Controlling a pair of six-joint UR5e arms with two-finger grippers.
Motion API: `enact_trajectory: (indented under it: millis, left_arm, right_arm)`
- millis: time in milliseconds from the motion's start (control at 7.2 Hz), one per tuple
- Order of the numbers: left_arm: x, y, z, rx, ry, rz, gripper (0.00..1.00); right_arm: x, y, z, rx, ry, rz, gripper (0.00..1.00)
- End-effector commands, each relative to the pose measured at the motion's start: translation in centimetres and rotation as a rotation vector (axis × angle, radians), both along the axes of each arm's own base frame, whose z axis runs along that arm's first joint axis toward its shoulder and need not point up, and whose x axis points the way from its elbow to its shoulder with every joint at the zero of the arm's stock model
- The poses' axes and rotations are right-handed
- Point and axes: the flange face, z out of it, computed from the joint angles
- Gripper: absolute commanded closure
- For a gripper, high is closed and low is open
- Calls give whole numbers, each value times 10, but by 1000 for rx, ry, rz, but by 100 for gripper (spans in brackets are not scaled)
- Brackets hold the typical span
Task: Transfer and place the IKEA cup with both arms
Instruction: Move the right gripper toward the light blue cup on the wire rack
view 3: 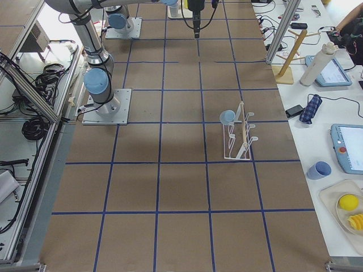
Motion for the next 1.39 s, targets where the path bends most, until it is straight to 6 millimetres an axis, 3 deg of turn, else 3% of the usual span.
enact_trajectory:
  millis: [0, 417, 694, 972, 1250]
  left_arm:
    - [0, 0, 0, -1, 3, 0, 0]
    - [-1, 1, 1, 0, 0, -1, 0]
    - [0, 1, -3, 9, 1, 0, 0]
    - [-1, 3, -5, 10, -1, -1, 0]
    - [0, 2, -7, 12, 2, 0, 0]
  right_arm:
    - [0, 0, -1, 1, 1, 0, 0]
    - [-3, -1, -1, 1, 1, -3, 0]
    - [-12, -6, -2, -2, 21, 159, 0]
    - [-71, -20, -1, -1, 40, 289, 0]
    - [-150, -29, -3, 4, 62, 460, 0]
